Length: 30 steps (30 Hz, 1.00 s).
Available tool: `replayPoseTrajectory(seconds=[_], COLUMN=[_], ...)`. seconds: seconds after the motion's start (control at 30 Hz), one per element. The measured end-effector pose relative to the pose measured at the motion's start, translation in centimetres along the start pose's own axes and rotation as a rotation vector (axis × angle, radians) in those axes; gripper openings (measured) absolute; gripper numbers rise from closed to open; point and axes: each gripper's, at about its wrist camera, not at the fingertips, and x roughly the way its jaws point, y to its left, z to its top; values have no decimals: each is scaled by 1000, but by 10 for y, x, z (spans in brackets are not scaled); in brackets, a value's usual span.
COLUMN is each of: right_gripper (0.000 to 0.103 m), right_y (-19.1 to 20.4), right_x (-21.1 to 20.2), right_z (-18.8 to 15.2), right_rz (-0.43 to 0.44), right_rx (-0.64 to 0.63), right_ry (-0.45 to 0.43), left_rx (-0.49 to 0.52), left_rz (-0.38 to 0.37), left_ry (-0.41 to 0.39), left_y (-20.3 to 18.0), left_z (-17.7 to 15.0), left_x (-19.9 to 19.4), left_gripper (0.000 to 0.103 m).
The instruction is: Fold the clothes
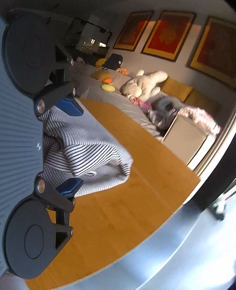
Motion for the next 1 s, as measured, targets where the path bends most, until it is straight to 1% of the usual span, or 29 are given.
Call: replayPoseTrajectory(seconds=[0.03, 0.07, 0.1, 0.13, 0.17, 0.2, 0.23, 0.27, 0.3, 0.33, 0.37, 0.4, 0.43, 0.47, 0.57, 0.6, 0.63, 0.67, 0.7, 0.73, 0.8, 0.87, 0.9, 0.97, 1.0], right_gripper=[78, 80, 80, 81, 82, 82, 82, 82, 82, 82, 82, 82, 82, 82, 82, 82, 82, 82, 83, 83, 83, 83, 83, 84, 85], right_y=[1, 2, 3, 4, 4, 3, 1, -2, -5, -9, -14, -20, -24, -26, -23, -21, -19, -16, -14, -11, -5, 2, 6, 13, 12], right_x=[-5, -10, -15, -19, -24, -26, -27, -28, -29, -28, -26, -24, -22, -21, -22, -22, -23, -23, -21, -19, -16, -16, -17, -19, -18], right_z=[-1, -1, -2, -3, -3, -4, -5, -5, -5, -5, -4, -2, 0, 1, 3, 5, 6, 8, 10, 11, 15, 16, 15, 15, 14], right_rz=[-2, -4, -6, -8, -13, -30, -46, -57, -66, -66, -67, -67, -68, -68, -68, -65, -62, -58, -51, -44, -31, -21, -18, -16, -11], right_rx=[-21, -42, -64, -85, -108, -140, -166, -175, -179, -166, -150, -126, -110, -104, -129, -136, -143, -149, -146, -144, -141, -150, -160, -172, -158], right_ry=[-13, -26, -39, -52, -64, -76, -87, -91, -95, -92, -89, -85, -82, -82, -103, -115, -127, -138, -144, -150, -161, -164, -163, -160, -147], left_rx=[78, 140, 201, 224, 247, 251, 256, 261, 268, 274, 272, 265, 258, 250, 103, 38, -25, -72, -100, -121, -136, -132, -132, -131, -135], left_rz=[18, 40, 61, 64, 66, 46, 36, 26, 31, 36, 49, 58, 67, 77, 139, 160, 173, 165, 138, 95, 1, -58, -74, -81, -87], left_ry=[15, 31, 47, 64, 82, 96, 114, 131, 140, 149, 152, 144, 136, 127, 39, 17, -2, -10, -8, 6, 66, 117, 128, 135, 130], left_y=[-13, -21, -28, -29, -29, -28, -28, -28, -29, -31, -31, -28, -25, -22, 20, 35, 46, 51, 50, 45, 27, 14, 11, 6, 9], left_z=[1, 0, -1, -1, -1, -2, -2, -3, -4, -4, -3, 0, 4, 8, 41, 48, 55, 56, 54, 49, 36, 19, 12, 1, -3], left_x=[11, 21, 32, 41, 50, 57, 65, 73, 80, 87, 93, 93, 94, 94, 72, 64, 60, 57, 55, 58, 69, 75, 75, 70, 67], left_gripper=[93, 84, 78, 71, 73, 74, 78, 83, 85, 84, 70, 59, 37, 28, 27, 27, 26, 27, 27, 30, 36, 41, 42, 54, 58])
